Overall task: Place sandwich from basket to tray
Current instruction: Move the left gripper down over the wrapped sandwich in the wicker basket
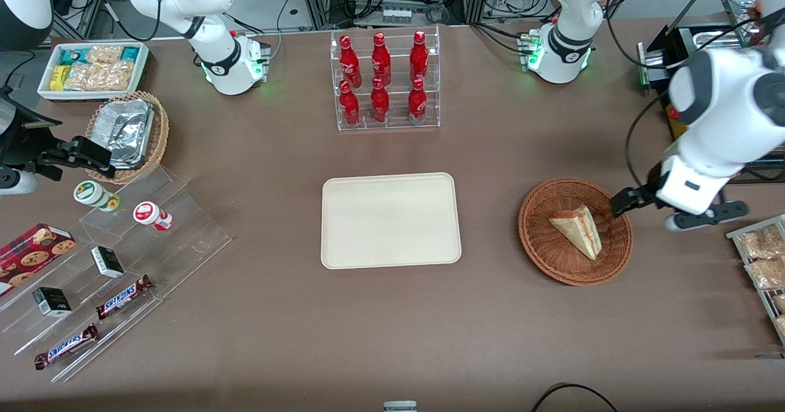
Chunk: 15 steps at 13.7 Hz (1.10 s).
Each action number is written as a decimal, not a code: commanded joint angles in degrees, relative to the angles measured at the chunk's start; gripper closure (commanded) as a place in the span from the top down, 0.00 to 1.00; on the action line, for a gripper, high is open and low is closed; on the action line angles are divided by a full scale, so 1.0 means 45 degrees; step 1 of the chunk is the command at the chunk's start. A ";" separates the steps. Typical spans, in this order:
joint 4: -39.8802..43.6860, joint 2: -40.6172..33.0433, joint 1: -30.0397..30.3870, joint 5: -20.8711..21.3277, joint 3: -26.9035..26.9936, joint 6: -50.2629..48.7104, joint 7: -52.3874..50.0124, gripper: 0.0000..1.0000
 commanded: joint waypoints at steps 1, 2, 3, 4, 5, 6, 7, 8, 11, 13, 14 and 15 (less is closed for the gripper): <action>-0.1400 -0.0210 -0.0125 -0.0012 -0.0152 0.1599 -0.2192 1.00; -0.1927 -0.0133 -0.0125 -0.0012 -0.0152 0.2223 -0.2255 1.00; -0.2299 -0.0016 -0.0125 -0.0012 -0.0152 0.2867 -0.2352 1.00; -0.2535 0.0237 -0.0125 -0.0012 -0.0152 0.3299 -0.2431 1.00; -0.2557 0.0529 -0.0125 -0.0012 -0.0152 0.3439 -0.2586 1.00; -0.2557 0.0784 -0.0125 -0.0012 -0.0152 0.3479 -0.2723 1.00; -0.2576 0.0999 -0.0125 -0.0012 -0.0172 0.3537 -0.2744 1.00; -0.2576 0.1214 -0.0125 -0.0012 -0.0153 0.3615 -0.2783 1.00; -0.2655 0.1839 -0.0106 -0.0032 -0.0172 0.3889 -0.2977 1.00; -0.2674 0.2269 -0.0106 -0.0032 -0.0152 0.4356 -0.3271 1.00; -0.2655 0.2522 -0.0106 -0.0032 -0.0152 0.4436 -0.3291 0.98; -0.2655 0.2640 -0.0087 -0.0032 -0.0152 0.4552 -0.3310 0.82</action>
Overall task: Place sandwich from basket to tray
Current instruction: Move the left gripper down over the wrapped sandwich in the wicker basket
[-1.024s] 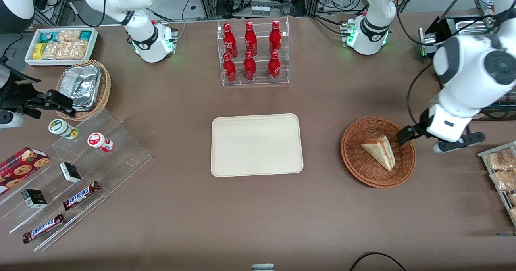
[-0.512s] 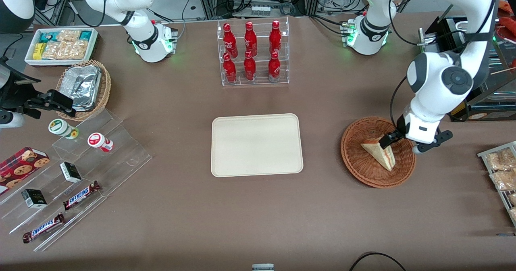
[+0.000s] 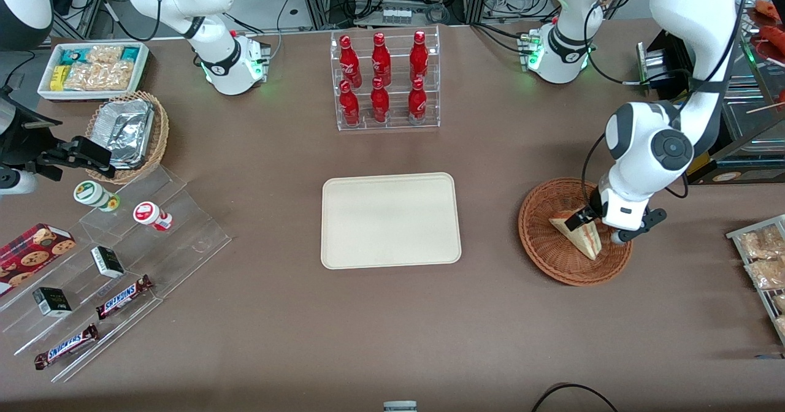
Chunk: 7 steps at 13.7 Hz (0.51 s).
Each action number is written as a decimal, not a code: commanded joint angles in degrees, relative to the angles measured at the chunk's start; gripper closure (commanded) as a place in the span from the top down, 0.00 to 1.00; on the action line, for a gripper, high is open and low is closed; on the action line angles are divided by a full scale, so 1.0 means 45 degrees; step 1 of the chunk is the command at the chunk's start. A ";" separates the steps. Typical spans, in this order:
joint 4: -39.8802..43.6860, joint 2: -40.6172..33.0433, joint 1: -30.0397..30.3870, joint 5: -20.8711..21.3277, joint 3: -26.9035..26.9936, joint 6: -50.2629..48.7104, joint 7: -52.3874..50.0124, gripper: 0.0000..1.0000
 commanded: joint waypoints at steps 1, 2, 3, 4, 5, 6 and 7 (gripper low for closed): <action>-0.0013 0.0371 -0.0001 -0.0032 0.0038 0.0442 -0.0365 0.54; 0.0026 0.0391 -0.0001 -0.0032 0.0038 0.0442 -0.0597 0.30; 0.0027 0.0391 -0.0020 -0.0032 0.0038 0.0404 -0.0793 0.10; 0.0065 0.0314 -0.0040 -0.0032 0.0038 0.0326 -0.0737 0.00; 0.0085 0.0158 -0.0040 -0.0013 0.0019 0.0190 -0.0678 0.00; 0.0201 -0.0211 -0.0059 -0.0013 0.0019 -0.0295 -0.0639 0.00; 0.0763 -0.0640 -0.0060 0.0007 -0.0001 -0.1402 -0.0426 0.00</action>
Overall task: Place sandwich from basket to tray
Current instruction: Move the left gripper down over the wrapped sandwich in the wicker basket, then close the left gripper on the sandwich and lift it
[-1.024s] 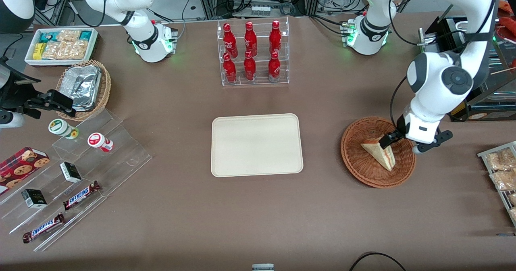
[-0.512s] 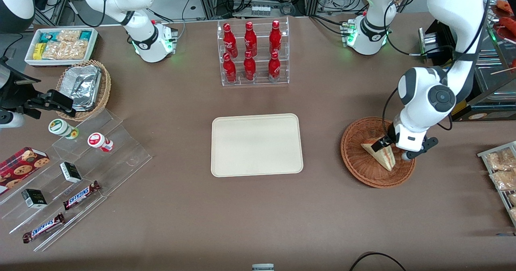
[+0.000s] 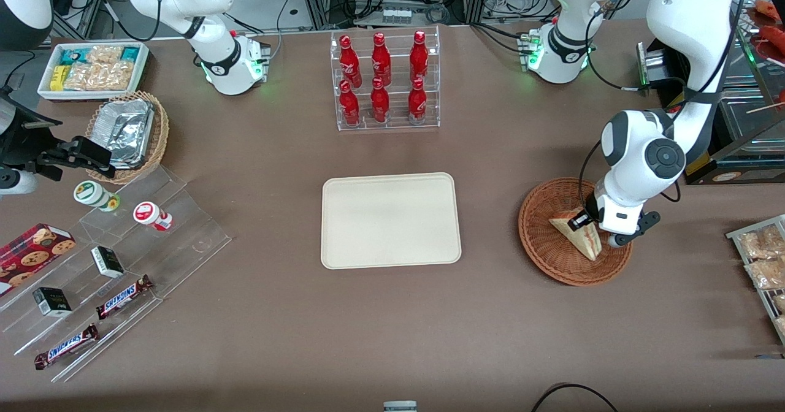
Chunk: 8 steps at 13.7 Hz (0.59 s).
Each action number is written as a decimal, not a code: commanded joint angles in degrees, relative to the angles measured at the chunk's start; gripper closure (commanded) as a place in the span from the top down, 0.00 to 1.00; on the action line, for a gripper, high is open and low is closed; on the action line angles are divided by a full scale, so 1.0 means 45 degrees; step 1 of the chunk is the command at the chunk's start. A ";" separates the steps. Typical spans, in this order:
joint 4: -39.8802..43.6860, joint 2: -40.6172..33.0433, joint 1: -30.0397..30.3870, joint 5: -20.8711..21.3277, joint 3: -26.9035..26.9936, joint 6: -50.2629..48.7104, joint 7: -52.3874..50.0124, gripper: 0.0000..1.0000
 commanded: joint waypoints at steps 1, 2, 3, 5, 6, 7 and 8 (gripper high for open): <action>0.1314 -0.1191 -0.0068 -0.0012 -0.0097 -0.2877 0.0434 0.00; 0.2269 -0.1348 -0.0068 -0.0013 -0.0387 -0.4342 0.0555 0.00; 0.3207 -0.1311 -0.0068 -0.0013 -0.0796 -0.5440 0.0498 0.00; 0.4500 -0.1194 -0.0068 -0.0032 -0.1792 -0.6578 0.0206 0.00; 0.4796 -0.1155 -0.0068 -0.0032 -0.2319 -0.6931 -0.0047 0.00; 0.4799 -0.1116 -0.0088 -0.0013 -0.2885 -0.7090 -0.0127 0.00; 0.4876 -0.1077 -0.0088 -0.0013 -0.3374 -0.7091 -0.0147 0.00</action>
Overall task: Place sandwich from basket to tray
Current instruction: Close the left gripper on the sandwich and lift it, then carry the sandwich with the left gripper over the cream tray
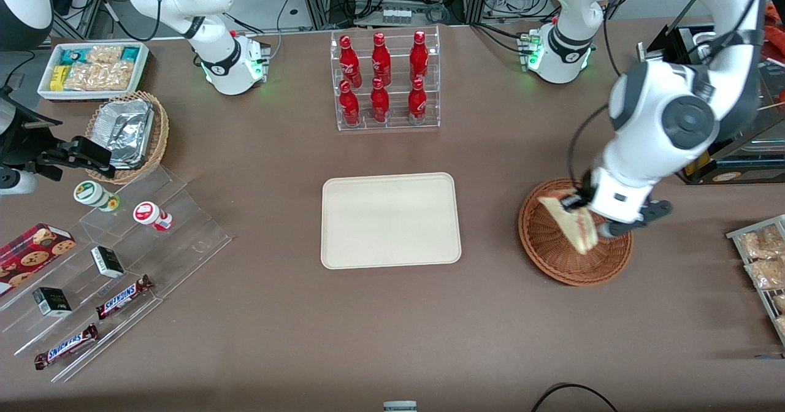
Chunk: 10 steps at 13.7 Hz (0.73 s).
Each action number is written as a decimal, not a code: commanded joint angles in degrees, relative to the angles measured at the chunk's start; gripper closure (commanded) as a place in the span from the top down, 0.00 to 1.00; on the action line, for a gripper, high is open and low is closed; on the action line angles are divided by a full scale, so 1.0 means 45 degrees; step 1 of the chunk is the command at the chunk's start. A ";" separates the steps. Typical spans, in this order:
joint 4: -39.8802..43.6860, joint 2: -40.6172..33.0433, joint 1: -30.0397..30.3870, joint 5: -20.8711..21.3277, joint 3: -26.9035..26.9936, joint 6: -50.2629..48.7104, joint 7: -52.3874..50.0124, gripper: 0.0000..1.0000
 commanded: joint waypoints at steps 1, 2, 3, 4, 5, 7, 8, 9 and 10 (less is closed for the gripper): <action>0.0491 0.0532 -0.0025 -0.0013 -0.1205 -0.0248 -0.0224 0.00; 0.0589 0.0668 -0.0025 -0.0032 -0.1674 -0.0229 -0.0244 0.00; 0.0783 0.0921 -0.0044 0.0026 -0.2162 -0.0229 -0.0244 0.00; 0.0940 0.1233 -0.0044 0.0355 -0.2650 -0.0229 -0.0244 0.00; 0.1193 0.1623 -0.0044 0.0842 -0.3042 -0.0209 -0.0572 0.00; 0.2089 0.2618 -0.0937 0.1721 -0.3299 -0.0267 -0.1897 0.00; 0.2422 0.3087 -0.1291 0.2093 -0.3299 -0.0248 -0.2542 0.00; 0.2697 0.3575 -0.1662 0.2503 -0.3299 -0.0229 -0.3070 0.00; 0.2989 0.4025 -0.2110 0.2874 -0.3299 -0.0190 -0.3443 0.00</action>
